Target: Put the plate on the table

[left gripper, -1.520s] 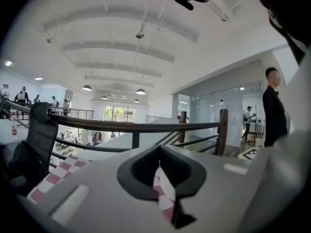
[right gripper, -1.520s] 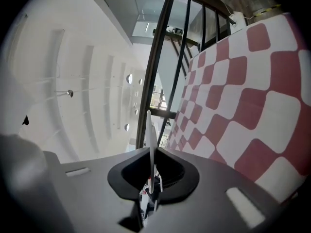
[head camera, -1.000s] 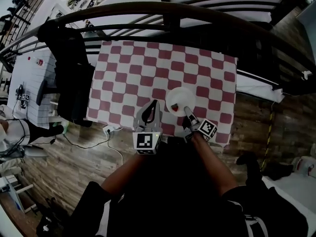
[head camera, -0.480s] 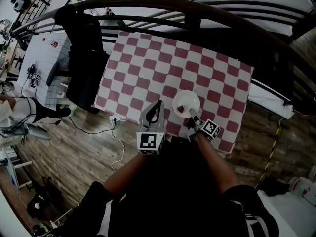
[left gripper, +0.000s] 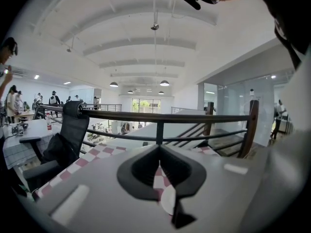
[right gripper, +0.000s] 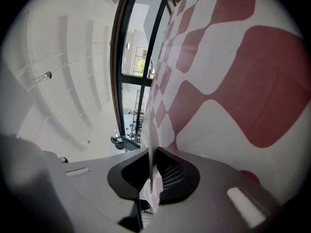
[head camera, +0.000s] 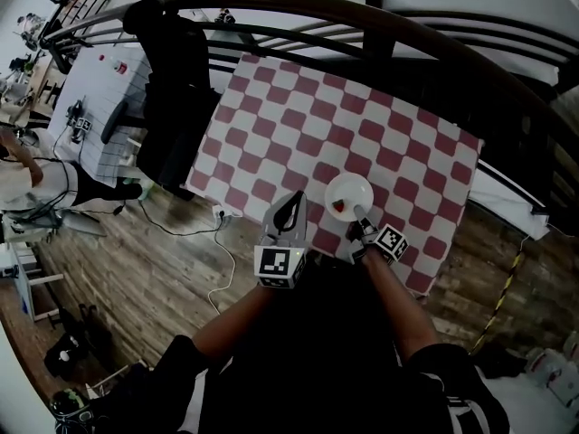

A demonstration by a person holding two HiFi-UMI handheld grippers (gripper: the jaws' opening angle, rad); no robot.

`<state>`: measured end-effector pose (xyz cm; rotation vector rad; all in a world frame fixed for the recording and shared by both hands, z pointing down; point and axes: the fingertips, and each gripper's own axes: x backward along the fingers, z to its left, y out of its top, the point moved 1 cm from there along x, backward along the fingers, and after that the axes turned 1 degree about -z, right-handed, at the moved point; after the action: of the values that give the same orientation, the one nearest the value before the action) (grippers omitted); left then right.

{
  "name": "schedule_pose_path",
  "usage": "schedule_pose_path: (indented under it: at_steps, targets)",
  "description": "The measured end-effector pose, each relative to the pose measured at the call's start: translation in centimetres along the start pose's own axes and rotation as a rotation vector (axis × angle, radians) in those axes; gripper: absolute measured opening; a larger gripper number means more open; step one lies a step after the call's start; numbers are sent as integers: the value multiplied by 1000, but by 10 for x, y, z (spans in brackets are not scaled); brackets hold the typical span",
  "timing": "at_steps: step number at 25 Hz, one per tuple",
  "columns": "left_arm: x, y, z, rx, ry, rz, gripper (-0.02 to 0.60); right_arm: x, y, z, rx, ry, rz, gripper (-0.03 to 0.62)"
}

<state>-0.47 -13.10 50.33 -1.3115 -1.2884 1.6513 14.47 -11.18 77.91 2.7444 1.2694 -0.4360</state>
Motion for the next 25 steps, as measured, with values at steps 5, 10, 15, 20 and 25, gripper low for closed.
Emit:
schedule_pose_path:
  at_steps: [5,10,15,20,25]
  targets:
    - [0,-5,5,-4,5,8,9,-5,1,-5,3,-20,8,20]
    - [2,-7,10,8,13,5,9,-5,-4,-11,-25,-52,0,20]
    - [3,-11,14,30,3,22,9,-6,-8,-12,-57,-66,-19,20]
    - [7,-14,15,58,-22,22,9,-1,-7,-11,-23,-79,-33,23]
    - [14,-16,22,56,-20,14,9,1,-11,-15,-5,-110,-47,119]
